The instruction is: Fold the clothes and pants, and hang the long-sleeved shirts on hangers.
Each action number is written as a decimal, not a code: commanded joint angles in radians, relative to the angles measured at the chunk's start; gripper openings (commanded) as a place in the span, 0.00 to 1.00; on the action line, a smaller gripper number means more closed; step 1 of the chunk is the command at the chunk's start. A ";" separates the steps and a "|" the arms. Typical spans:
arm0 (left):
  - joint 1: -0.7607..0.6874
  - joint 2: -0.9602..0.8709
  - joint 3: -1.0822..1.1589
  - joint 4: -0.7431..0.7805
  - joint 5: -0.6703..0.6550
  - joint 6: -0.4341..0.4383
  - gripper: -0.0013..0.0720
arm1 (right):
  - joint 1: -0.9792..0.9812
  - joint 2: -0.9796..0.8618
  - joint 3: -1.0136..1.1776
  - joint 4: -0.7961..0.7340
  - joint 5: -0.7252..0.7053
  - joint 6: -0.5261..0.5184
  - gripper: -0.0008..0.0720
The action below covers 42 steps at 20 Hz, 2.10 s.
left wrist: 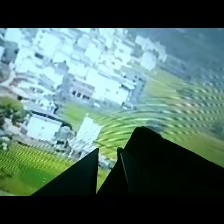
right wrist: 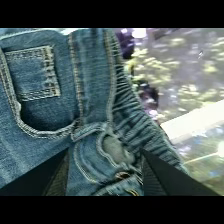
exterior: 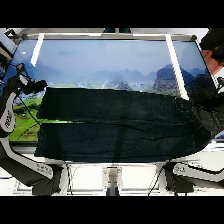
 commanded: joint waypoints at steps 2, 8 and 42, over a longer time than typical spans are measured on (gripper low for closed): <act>0.005 0.048 0.009 0.029 -0.051 -0.013 0.38 | 0.065 -0.099 0.001 -0.015 -0.093 0.058 0.62; 0.004 0.080 0.009 0.028 -0.224 0.093 0.38 | 0.077 -0.199 0.003 -0.121 -0.148 0.163 0.62; 0.317 0.771 -0.587 -0.075 -0.488 0.334 0.34 | 0.029 -0.011 0.255 -0.082 0.032 0.021 0.54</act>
